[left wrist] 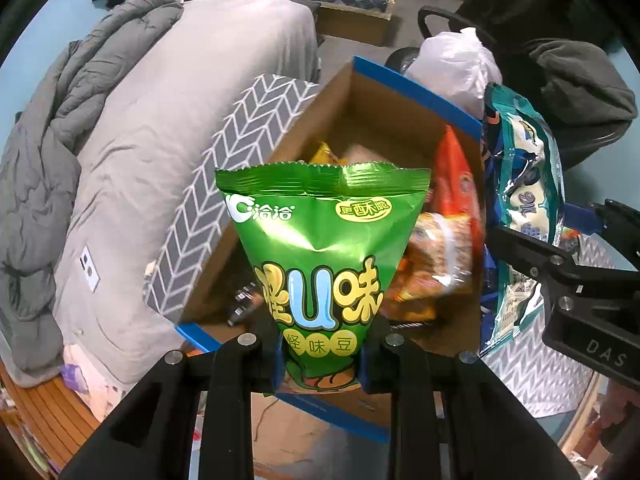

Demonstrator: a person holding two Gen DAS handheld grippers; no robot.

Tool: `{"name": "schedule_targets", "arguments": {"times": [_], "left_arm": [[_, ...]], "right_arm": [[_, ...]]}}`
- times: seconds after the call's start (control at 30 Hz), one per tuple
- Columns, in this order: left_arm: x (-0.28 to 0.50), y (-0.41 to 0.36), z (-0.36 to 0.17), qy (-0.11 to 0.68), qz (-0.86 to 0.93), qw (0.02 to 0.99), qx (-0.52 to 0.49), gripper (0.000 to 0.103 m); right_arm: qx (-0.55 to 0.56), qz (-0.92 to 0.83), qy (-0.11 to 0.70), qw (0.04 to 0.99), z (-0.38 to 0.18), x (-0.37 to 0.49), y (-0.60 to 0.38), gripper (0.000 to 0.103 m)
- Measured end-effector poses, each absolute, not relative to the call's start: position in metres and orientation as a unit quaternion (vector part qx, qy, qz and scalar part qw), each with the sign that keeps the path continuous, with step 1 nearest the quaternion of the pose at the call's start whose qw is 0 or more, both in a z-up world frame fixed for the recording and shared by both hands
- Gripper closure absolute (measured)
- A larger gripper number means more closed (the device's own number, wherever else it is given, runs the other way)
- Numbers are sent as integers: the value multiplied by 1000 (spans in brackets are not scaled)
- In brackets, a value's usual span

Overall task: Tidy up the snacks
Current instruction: 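Carry the teal-silver bag and green bean bag over the box with both tools, then open both tools to drop the teal-silver and green bags into the box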

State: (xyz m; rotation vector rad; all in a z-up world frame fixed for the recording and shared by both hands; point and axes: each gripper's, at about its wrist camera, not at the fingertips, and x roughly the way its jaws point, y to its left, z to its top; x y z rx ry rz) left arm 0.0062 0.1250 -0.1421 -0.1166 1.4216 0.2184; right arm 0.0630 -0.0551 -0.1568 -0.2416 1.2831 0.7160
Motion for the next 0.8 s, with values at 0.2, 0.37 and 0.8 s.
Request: {"name": "schedule_targets", "arguments": {"times": [0.2, 0.37, 0.8], "left_arm": [[14, 143, -154, 656, 96, 747, -44, 76], [19, 150, -162, 666, 95, 738, -44, 76], [18, 147, -143, 647, 95, 756, -14, 44]], "right_arm": [[-126, 320, 595, 726, -167, 72, -25, 39], [-128, 313, 611, 716, -177, 78, -12, 39], [-128, 284, 618, 722, -171, 79, -13, 27]]}}
